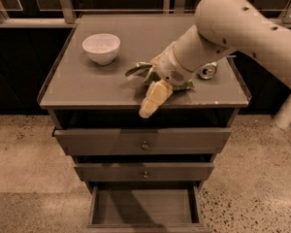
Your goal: Place green jalapeno chip bag into bottom drawer
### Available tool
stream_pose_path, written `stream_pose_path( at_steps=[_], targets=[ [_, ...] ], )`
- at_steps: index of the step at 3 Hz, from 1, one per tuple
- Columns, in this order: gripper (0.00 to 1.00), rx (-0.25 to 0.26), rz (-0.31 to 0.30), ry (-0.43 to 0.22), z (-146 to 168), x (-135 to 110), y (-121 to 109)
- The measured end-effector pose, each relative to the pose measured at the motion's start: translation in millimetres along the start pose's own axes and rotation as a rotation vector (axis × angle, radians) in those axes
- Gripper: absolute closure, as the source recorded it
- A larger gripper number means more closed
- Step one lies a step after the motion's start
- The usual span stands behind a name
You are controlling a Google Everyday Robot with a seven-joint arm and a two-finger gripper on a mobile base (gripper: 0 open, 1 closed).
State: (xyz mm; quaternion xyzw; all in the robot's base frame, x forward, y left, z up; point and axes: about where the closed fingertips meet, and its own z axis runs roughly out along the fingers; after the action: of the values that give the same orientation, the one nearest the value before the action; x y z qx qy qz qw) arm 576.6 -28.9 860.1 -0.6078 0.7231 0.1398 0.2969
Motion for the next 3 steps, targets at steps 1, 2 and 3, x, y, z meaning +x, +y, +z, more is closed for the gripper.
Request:
stream_pose_path(
  at_steps=[1, 2, 3],
  targets=[
    [0.00, -0.010, 0.017, 0.001, 28.0, 0.4, 0.7],
    [0.18, -0.010, 0.019, 0.001, 29.3, 0.6, 0.8],
    [0.41, -0.010, 0.019, 0.001, 29.4, 0.5, 0.8]
  ],
)
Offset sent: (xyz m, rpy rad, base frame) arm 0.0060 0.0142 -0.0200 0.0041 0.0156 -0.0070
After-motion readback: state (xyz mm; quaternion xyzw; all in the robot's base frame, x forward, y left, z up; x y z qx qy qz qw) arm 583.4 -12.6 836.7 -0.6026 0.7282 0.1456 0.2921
